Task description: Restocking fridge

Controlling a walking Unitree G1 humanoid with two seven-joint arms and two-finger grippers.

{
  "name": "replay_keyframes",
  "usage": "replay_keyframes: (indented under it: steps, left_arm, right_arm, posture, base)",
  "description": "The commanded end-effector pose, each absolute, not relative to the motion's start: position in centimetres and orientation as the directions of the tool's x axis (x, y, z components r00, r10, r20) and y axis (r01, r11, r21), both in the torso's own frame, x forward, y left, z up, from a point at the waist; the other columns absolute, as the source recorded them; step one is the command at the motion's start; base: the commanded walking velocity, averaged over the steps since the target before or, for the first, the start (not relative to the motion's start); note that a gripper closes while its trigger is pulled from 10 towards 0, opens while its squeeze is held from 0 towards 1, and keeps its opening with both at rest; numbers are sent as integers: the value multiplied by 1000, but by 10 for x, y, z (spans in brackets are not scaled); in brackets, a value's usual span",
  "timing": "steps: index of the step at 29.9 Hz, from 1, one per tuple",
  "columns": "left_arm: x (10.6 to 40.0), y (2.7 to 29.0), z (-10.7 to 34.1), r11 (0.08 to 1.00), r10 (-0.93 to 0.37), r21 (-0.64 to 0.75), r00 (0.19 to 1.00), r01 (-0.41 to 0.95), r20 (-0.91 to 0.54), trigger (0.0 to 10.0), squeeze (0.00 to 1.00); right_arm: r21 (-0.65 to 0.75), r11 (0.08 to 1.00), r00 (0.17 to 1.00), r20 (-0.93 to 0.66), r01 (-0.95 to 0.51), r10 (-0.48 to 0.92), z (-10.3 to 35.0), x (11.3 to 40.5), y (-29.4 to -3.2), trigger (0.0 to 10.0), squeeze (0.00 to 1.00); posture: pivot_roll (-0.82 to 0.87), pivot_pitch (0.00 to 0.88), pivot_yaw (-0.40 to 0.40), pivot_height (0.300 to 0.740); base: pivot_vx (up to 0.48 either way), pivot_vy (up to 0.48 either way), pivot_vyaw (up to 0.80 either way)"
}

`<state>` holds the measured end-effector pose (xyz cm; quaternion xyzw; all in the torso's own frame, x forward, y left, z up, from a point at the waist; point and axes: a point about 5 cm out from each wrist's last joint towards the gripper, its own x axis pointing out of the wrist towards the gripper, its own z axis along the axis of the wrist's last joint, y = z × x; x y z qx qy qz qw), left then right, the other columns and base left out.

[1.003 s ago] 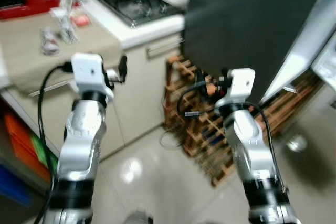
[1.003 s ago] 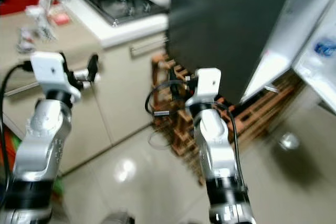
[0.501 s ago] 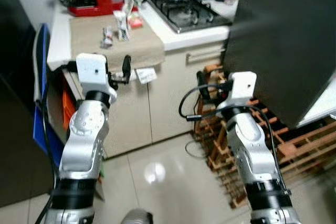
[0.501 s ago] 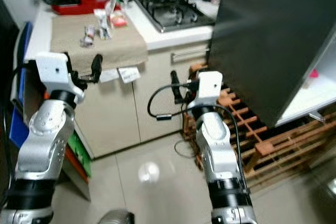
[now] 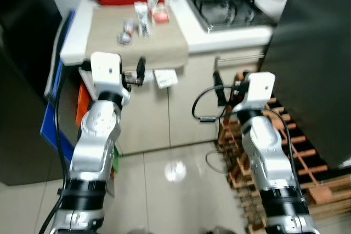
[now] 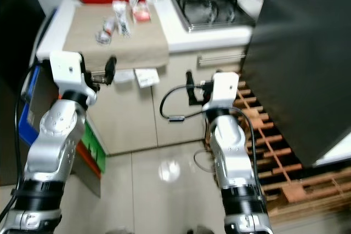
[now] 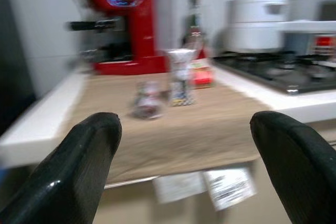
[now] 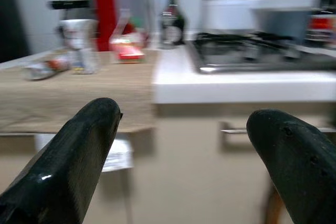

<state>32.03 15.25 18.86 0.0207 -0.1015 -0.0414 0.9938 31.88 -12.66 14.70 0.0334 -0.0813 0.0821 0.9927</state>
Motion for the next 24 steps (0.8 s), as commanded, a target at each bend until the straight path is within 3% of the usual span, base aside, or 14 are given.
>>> replay_keyframes:
  steps: [1,8,13,24]
  left_arm:
    - [321,162,185,998,-66,31,981,61,184,10000,0]
    - [327,150,182,996,-83,-28,981,89,178,10000,0]
    - [324,162,184,997,-75,1,980,76,183,10000,0]
    - [325,160,188,995,-72,-46,975,84,211,10000,0]
  right_arm:
    - [59,986,971,194,-156,142,153,319,-127,10000,0]
    - [53,986,964,225,-156,140,159,316,-127,10000,0]
    - [61,984,965,213,-169,153,153,313,-121,10000,0]
    - [63,983,964,215,-174,157,155,314,-120,10000,0]
  posture:
    - [-87,0,40,711]
    - [-91,0,34,711]
    - [-68,0,43,711]
    - [-69,0,40,711]
  base:
    - [0,0,0]
    - [451,0,0]
    - [480,0,0]
    - [480,0,0]
